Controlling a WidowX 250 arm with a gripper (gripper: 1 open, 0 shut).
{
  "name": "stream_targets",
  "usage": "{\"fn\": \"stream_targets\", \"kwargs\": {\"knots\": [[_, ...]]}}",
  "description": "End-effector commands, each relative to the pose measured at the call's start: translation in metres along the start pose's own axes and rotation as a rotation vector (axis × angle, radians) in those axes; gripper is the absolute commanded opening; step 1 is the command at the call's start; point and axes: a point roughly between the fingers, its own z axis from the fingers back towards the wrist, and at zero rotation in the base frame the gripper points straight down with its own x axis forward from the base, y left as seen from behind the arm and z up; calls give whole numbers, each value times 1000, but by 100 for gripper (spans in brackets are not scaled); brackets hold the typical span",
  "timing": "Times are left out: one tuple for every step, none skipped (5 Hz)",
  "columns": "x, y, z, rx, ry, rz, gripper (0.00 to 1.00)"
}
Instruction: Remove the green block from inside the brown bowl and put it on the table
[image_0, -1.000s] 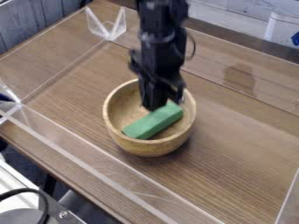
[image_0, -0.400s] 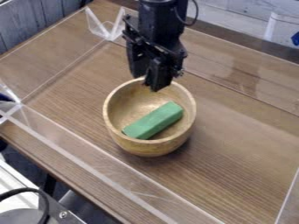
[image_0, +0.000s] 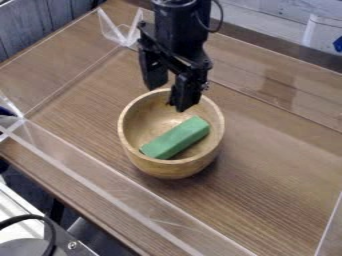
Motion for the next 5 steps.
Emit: {"fn": "stream_targets", "kwargs": {"knots": [[1,6,11,50,-33,11,100],[-3,6,9,79,-16,16,100],[-6,0,2,69,8,-58,100],[-9,-5,-5,61,31,-146,100],[-12,-5,-7,22,3,-167,100]]}}
